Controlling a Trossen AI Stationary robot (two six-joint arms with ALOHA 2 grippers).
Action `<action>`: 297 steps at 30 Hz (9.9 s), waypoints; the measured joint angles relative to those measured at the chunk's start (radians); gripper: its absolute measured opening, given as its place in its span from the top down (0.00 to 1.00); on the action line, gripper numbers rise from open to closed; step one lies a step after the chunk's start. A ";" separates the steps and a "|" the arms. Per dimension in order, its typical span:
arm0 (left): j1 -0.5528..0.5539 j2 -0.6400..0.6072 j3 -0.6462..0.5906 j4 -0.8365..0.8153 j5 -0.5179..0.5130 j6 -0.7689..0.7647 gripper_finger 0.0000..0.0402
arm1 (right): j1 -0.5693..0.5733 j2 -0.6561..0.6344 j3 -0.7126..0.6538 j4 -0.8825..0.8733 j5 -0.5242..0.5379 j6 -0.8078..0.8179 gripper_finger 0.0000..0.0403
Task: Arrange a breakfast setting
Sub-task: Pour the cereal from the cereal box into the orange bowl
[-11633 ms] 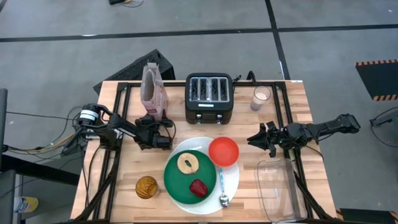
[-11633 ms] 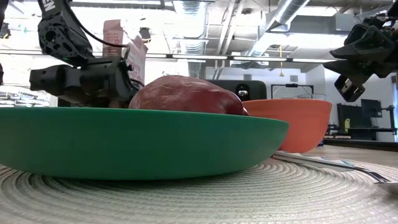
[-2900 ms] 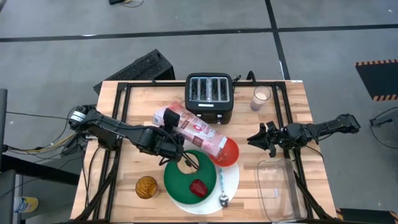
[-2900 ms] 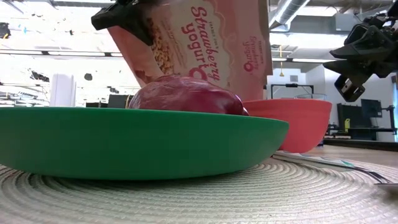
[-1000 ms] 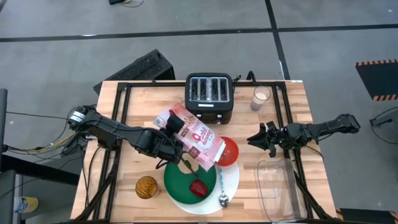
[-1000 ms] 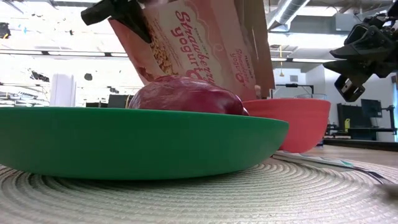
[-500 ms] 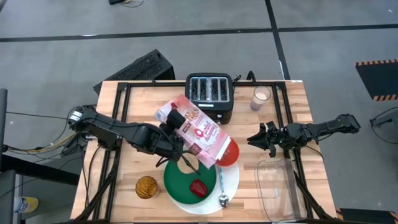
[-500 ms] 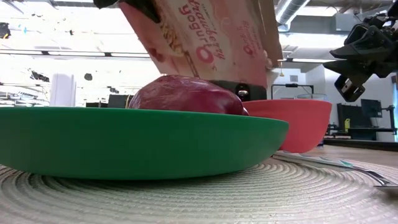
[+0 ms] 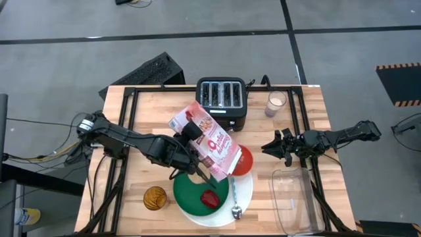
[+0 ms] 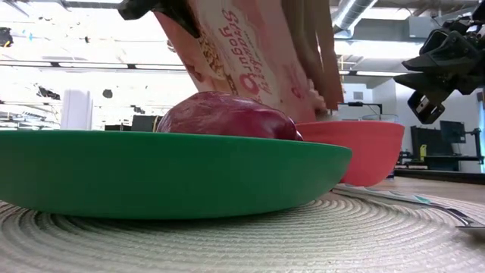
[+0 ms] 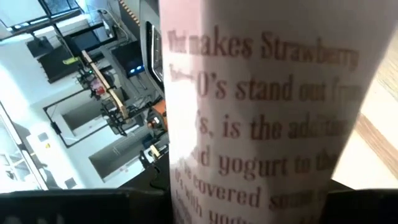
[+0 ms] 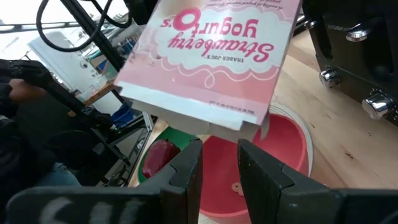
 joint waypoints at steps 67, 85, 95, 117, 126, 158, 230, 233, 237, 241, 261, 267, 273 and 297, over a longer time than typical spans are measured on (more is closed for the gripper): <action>0.037 0.001 0.039 -0.011 0.042 -0.020 0.69 | 0.000 0.000 0.000 -0.001 0.000 0.000 0.69; 0.027 0.002 0.037 -0.023 0.055 -0.040 0.69 | 0.000 0.000 0.000 -0.001 -0.001 0.000 0.69; 0.025 0.002 0.042 -0.018 0.054 -0.030 0.69 | 0.000 0.000 0.000 -0.001 -0.001 0.000 0.69; 0.008 0.002 0.038 -0.035 0.018 -0.015 0.69 | 0.000 0.000 0.000 -0.001 -0.001 0.000 0.69; 0.006 0.002 0.039 -0.040 0.026 -0.024 0.69 | 0.000 0.000 0.000 -0.001 -0.001 0.000 0.69; 0.016 0.001 0.039 -0.055 0.100 -0.177 0.69 | 0.000 0.000 0.000 -0.001 -0.001 0.000 0.69; 0.016 0.100 0.229 -0.280 0.144 -0.253 0.69 | 0.000 0.001 0.000 -0.001 0.000 0.000 0.69; 0.023 0.099 0.230 -0.266 0.159 -0.248 0.69 | 0.000 0.001 0.000 -0.001 0.000 0.000 0.69; 0.023 0.101 0.230 -0.290 0.162 -0.254 0.69 | 0.000 0.001 0.000 -0.001 0.000 0.000 0.69; 0.024 0.100 0.233 -0.274 0.179 -0.252 0.69 | 0.000 0.000 0.000 -0.001 0.000 0.000 0.69; 0.009 0.100 0.246 -0.310 0.066 -0.203 0.69 | 0.000 0.001 0.000 -0.001 0.000 0.000 0.69; -0.019 0.100 0.246 -0.312 0.031 -0.199 0.69 | 0.000 0.001 0.000 -0.001 0.000 0.000 0.69; -0.016 0.100 0.246 -0.309 0.007 -0.175 0.69 | 0.000 0.001 0.000 -0.001 -0.001 0.000 0.69; -0.007 0.100 0.239 -0.291 0.041 -0.166 0.69 | 0.000 0.000 0.000 -0.001 0.000 0.000 0.69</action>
